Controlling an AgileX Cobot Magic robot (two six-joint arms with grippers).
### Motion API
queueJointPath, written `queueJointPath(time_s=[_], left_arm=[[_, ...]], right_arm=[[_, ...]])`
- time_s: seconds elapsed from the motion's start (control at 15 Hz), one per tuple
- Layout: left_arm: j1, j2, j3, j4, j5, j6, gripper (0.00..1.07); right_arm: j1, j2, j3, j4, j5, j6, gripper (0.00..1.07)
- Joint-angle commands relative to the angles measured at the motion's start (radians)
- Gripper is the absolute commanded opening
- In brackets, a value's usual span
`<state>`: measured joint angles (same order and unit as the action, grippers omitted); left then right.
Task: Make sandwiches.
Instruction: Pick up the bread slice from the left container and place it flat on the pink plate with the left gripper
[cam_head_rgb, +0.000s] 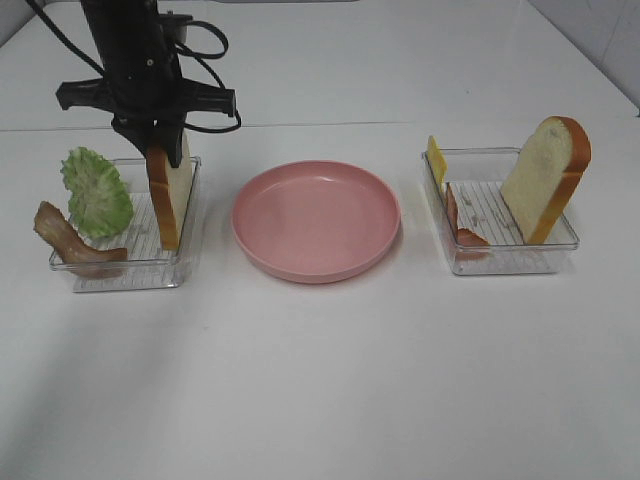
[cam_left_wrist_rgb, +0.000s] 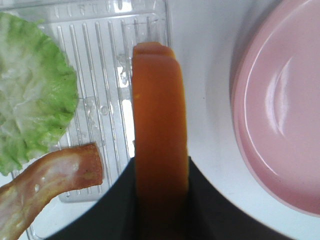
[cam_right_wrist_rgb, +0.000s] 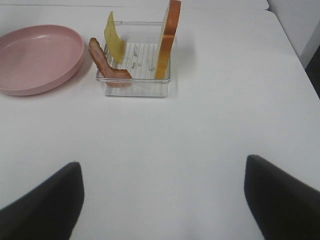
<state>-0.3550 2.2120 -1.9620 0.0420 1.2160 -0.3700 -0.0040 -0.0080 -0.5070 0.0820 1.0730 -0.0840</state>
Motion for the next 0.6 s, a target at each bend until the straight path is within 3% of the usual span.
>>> queueJointPath(time_s=[0.07,0.2,0.27,0.33,0.47,0.6], left_arm=[[-0.006,-0.101,-0.002,-0.013,0.070,0.017,0.00],[-0.005,-0.190,-0.002,-0.074,0.070,0.061,0.00],[0.009,-0.239,-0.002,-0.146,0.054,0.132,0.00],[0.014,-0.245,-0.002,-0.176,0.044,0.152,0.00],[0.054,-0.243,-0.001,-0.353,-0.018,0.264,0.00],[0.076,-0.196,-0.001,-0.531,-0.052,0.342,0.00]], right_arm=[[-0.008,-0.012,0.001,0.002,-0.012,-0.011,0.83],[-0.008,-0.012,0.001,0.002,-0.012,-0.011,0.83],[-0.008,-0.012,0.001,0.002,-0.012,-0.011,0.83],[-0.008,-0.012,0.001,0.002,-0.012,-0.011,0.83],[-0.008,-0.012,0.001,0.002,-0.012,-0.011,0.83],[-0.008,-0.012,0.001,0.002,-0.012,-0.011,0.83]])
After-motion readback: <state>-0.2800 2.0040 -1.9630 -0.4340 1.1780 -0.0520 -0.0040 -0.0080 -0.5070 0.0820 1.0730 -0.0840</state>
